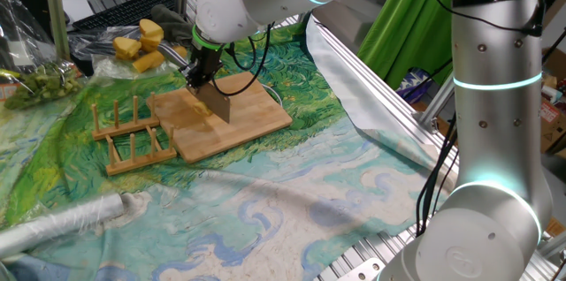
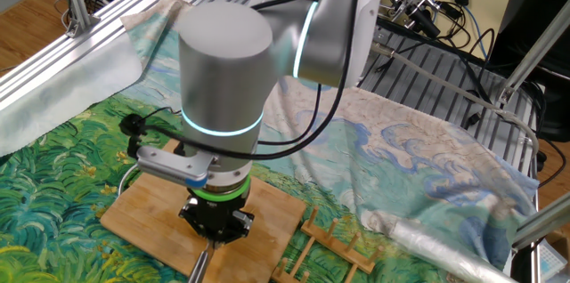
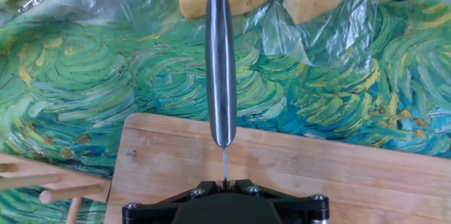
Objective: Chop the potatoes
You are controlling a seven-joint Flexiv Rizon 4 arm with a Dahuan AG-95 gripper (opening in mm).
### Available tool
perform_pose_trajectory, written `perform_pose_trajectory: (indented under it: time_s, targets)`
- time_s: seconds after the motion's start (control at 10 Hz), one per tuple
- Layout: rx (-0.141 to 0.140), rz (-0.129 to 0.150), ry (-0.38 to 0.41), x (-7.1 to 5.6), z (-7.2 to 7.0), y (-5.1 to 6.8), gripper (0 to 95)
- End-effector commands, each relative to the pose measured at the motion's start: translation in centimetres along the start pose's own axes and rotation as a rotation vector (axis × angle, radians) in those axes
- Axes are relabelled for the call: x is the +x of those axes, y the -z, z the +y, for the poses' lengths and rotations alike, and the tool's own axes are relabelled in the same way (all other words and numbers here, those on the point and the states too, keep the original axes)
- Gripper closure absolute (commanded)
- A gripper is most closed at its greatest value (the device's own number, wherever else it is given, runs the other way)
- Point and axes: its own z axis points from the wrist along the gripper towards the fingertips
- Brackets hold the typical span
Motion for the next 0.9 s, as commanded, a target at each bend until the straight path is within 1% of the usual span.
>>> perform_pose_trajectory:
  time_s: [0.1, 0.6, 0.7, 0.8, 0.9]
  targets:
    - [0.001, 0.013, 0.000, 0.1, 0.2, 1.3, 95.0]
    - [0.004, 0.009, 0.001, 0.2, 0.1, 1.8, 95.0]
    - [0.004, 0.010, 0.001, 0.1, 0.2, 1.6, 95.0]
    - [0.004, 0.009, 0.001, 0.1, 0.3, 1.2, 95.0]
    - [0.009, -0.003, 0.001, 0.2, 0.4, -0.3, 95.0]
